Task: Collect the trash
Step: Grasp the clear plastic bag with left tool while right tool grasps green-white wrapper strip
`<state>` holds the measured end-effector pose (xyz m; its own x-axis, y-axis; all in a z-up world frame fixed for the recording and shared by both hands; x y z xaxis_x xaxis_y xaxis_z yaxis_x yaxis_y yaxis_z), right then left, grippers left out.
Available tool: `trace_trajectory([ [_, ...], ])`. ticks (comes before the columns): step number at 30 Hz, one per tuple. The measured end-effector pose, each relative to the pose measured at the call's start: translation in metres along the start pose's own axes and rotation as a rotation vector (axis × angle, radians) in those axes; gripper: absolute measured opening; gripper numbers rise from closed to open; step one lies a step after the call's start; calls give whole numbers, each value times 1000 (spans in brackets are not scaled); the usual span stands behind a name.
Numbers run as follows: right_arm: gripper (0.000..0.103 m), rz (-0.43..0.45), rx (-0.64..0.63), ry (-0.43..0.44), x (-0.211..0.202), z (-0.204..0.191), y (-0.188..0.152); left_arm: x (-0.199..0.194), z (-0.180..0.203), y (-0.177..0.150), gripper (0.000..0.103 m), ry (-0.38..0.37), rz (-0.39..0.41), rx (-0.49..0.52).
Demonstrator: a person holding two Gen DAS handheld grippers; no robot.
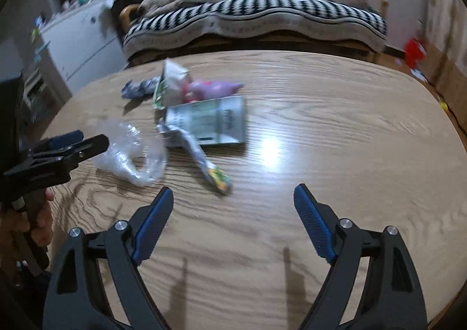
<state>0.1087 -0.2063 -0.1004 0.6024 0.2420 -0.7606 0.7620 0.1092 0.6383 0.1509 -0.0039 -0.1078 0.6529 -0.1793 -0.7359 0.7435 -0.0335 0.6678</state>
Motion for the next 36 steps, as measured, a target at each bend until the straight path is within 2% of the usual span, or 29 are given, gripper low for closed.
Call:
trace_trajectory([
  [6, 81, -51, -70, -5, 42, -22, 5, 28, 13, -9, 96, -21, -30, 91],
  [9, 78, -66, -76, -14, 57, -23, 6, 40, 23, -14, 96, -17, -54, 138],
  [14, 60, -73, -91, -11, 70, -24, 8, 45, 20, -18, 96, -20, -54, 154],
  [15, 52, -67, -112, -18, 71, -25, 8, 44, 19, -18, 96, -29, -54, 148],
  [17, 33, -61, -129, -17, 71, -27, 9, 43, 18, -19, 89, -43, -54, 143],
  [19, 18, -66, -134, 7, 70, -32, 10, 41, 18, -19, 68, -36, -44, 170],
  [20, 16, -68, -143, 12, 70, -35, 9, 40, 18, -19, 61, -33, -39, 187],
  [21, 15, -69, -148, 14, 70, -37, 9, 38, 19, -19, 44, -33, -36, 194],
  [22, 15, -71, -155, 16, 69, -39, 8, 37, 20, -19, 33, -36, -38, 195],
  [25, 14, -62, -155, 28, 64, -43, 9, 31, 19, -19, 27, -51, -39, 170],
  [31, 14, -16, -99, 48, 40, -34, 15, 17, 21, -14, 26, -39, -9, 167],
  [36, 14, 17, -60, 28, 16, -13, 17, 2, 29, -6, 26, -50, 20, 129],
])
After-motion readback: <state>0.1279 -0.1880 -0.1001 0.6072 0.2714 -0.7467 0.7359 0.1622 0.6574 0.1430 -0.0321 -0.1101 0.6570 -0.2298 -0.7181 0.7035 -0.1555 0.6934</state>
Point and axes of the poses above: each gripper's, at about its wrist camera, not at the fingertips, and x roughly the way its jaws point, z to its right, y to its top, the point moved 7 cm from there along x, roughly the way its jaws point, and after that the axes turned 2 degrees about z, right-handed, at the moved point
